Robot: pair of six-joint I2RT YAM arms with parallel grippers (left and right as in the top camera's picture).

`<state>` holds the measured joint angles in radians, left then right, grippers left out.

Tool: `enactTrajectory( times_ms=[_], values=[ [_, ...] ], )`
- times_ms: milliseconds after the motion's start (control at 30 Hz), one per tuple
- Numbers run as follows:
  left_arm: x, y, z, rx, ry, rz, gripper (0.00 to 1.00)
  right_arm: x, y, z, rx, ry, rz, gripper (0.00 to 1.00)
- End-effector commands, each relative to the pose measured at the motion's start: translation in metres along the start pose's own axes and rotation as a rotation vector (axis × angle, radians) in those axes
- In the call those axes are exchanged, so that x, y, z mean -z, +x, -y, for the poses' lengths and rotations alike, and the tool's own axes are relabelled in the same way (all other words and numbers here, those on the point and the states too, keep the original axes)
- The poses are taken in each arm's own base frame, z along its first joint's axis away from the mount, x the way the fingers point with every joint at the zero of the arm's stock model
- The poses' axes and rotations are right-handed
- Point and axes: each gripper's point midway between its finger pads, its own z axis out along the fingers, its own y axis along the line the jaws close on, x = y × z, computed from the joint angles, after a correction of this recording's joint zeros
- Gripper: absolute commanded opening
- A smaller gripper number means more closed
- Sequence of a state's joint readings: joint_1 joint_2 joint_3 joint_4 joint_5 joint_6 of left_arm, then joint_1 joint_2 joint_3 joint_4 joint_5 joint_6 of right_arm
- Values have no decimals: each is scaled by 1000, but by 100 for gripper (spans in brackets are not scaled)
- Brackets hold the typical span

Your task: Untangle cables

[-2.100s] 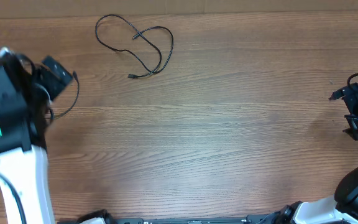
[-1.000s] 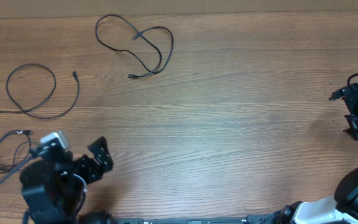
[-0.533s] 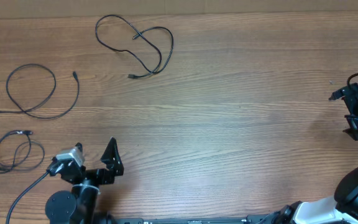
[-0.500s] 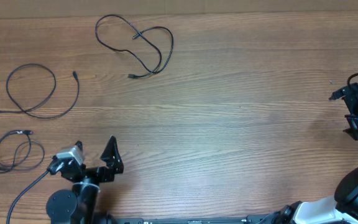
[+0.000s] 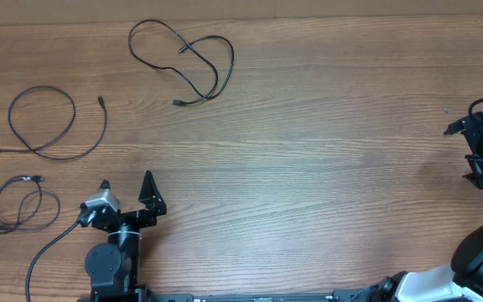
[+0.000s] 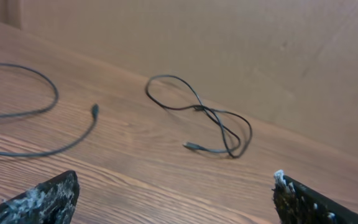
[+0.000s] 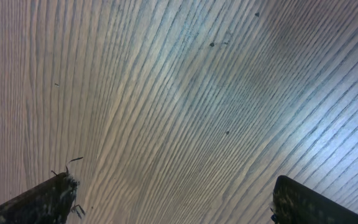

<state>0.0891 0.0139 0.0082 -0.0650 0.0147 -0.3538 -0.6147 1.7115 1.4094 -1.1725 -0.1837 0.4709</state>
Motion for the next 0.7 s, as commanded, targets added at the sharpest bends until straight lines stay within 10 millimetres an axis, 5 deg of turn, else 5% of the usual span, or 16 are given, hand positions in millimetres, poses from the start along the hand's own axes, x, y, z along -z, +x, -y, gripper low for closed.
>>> enactTrajectory(
  times_ms=[0, 167, 667],
  values=[
    [0, -4, -2, -125, -18, 21, 99, 8, -6, -5, 0, -16, 26, 100],
    [0, 4, 5, -295, 28, -12, 99, 8, -6, -5, 0, -15, 26, 100],
    [0, 4, 2, -303, 13, -9, 99, 8, -6, -5, 0, -15, 26, 100]
  ],
)
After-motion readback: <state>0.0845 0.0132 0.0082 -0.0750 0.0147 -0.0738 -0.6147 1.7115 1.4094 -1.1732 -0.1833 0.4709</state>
